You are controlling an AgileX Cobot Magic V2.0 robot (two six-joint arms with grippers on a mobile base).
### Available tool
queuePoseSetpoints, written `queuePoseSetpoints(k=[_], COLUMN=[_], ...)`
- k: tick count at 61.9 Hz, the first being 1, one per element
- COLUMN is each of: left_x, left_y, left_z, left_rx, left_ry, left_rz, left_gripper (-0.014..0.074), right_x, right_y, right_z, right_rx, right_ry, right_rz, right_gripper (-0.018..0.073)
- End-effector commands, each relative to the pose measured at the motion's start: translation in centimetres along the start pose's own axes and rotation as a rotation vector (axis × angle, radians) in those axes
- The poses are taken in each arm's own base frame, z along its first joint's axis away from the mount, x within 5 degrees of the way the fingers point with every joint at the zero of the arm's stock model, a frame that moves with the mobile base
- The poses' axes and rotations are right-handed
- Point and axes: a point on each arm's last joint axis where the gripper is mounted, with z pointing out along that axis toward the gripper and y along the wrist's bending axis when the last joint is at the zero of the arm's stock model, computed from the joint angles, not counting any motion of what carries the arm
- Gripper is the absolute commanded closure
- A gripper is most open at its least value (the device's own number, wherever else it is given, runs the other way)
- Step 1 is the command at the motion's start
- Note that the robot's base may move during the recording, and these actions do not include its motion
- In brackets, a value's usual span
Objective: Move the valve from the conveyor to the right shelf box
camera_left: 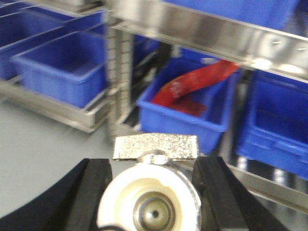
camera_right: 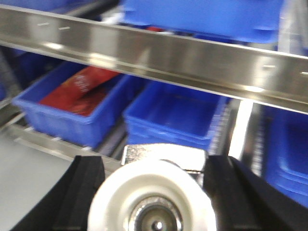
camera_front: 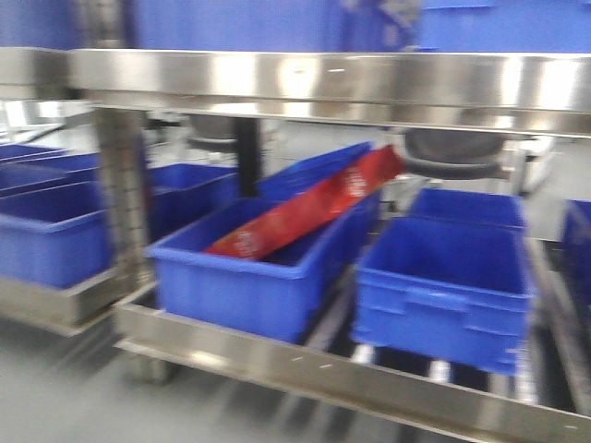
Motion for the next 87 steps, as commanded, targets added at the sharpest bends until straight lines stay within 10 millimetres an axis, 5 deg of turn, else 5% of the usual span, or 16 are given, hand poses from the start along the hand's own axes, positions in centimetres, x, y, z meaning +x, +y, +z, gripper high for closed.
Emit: queuePoseSetpoints(k=[1,87], left_x=[-0.65,-0.65], left_y=[-0.12,-0.12], left_z=[-0.35,-0.35], left_rx=[0.009,0.009], left_ry=[-0.065,-0.065], left_rz=[-0.013,-0.013], left_gripper=[0.0707,0.0707], right_x=[-0.94,-0.96], right_y=[-0.04,-0.04], right_z=[-0.42,-0.42], right_rx=[0.005,0.005], right_ry=[-0.090,-0.092], right_rz=[-0.005,-0.005], right_gripper=[0.0727,0.0727])
